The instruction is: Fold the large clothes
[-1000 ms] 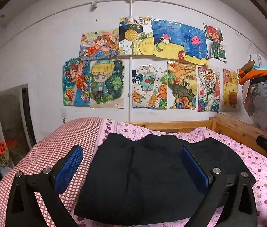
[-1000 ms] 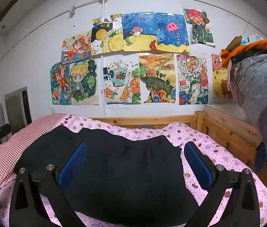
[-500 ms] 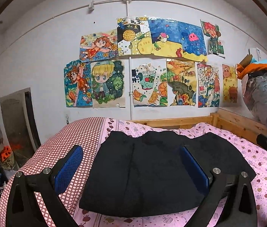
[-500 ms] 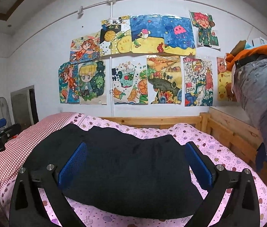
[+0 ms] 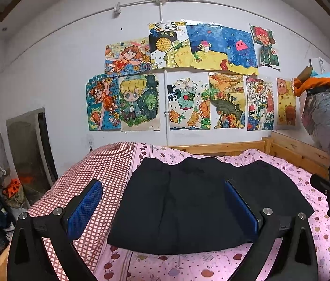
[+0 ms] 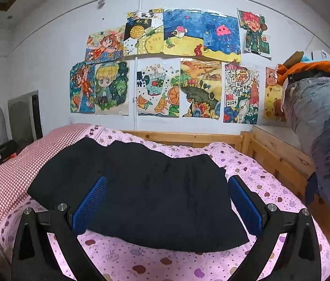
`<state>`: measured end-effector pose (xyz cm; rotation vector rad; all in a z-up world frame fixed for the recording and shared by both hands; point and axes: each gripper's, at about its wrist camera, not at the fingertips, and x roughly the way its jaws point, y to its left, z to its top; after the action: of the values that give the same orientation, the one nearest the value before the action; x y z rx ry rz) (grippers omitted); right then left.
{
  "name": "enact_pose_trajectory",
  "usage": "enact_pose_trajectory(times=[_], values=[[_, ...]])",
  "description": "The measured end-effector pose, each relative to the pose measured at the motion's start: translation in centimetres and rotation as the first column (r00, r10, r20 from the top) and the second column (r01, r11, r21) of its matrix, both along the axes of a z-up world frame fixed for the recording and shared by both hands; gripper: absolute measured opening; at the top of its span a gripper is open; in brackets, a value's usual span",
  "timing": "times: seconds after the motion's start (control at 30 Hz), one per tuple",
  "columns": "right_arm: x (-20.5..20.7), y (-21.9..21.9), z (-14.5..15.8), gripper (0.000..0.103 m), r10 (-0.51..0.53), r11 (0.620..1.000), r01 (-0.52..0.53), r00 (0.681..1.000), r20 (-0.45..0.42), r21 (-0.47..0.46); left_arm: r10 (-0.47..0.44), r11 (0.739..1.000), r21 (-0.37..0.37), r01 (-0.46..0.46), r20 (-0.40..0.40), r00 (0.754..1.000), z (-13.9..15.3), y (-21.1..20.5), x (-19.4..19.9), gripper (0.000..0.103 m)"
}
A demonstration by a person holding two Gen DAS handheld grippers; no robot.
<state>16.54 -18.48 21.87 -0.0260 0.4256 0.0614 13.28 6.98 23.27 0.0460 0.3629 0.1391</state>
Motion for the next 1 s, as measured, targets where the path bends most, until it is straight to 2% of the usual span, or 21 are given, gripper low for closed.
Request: enact_pose_trajectory(times=[0.37, 1.0], values=[[-2.3, 1.0, 1.4, 0.101, 0.03, 0.999, -0.029, 0.999, 0.034, -0.027, 0.032, 0.998, 0.044, -0.032, 0.002, 0.999, 1.0, -0.1, -2.5, 0.103], [-6.3, 2.3, 1.1, 0.101, 0.076, 0.997, -0.076, 0.997, 0.007, 0.01, 0.067, 0.997, 0.036, -0.065, -0.05, 0.996, 0.5, 0.8, -5.9, 0.103]])
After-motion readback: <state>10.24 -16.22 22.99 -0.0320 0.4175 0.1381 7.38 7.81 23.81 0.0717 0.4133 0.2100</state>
